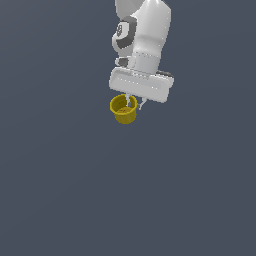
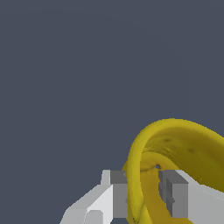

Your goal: Pick up the object and move it to a goal position.

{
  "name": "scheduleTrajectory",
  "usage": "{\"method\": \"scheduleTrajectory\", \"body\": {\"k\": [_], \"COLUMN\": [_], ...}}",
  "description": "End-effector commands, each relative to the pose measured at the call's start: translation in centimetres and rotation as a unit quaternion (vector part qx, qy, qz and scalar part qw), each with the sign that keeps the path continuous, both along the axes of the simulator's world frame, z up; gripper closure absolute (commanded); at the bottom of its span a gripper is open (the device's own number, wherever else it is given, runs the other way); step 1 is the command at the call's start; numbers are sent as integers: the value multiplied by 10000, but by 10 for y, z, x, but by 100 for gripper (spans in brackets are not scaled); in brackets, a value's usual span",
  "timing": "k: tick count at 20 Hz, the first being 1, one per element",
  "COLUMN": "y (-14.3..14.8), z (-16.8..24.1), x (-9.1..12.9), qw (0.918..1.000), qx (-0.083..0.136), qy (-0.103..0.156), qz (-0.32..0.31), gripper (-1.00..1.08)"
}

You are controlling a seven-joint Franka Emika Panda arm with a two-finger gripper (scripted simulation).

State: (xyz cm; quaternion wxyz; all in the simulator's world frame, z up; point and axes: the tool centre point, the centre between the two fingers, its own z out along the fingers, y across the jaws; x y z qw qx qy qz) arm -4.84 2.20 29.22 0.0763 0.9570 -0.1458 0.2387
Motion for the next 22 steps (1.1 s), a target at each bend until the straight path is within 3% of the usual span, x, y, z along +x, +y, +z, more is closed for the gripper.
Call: {"method": "scheduleTrajectory", "body": {"k": [1, 22], "y": [-2, -31], "z": [14, 165], "x": [0, -9], "qw": [10000, 10000], "qx": [2, -41], "qy": [-14, -45], "qz": [4, 29], "gripper": [108, 108]}}
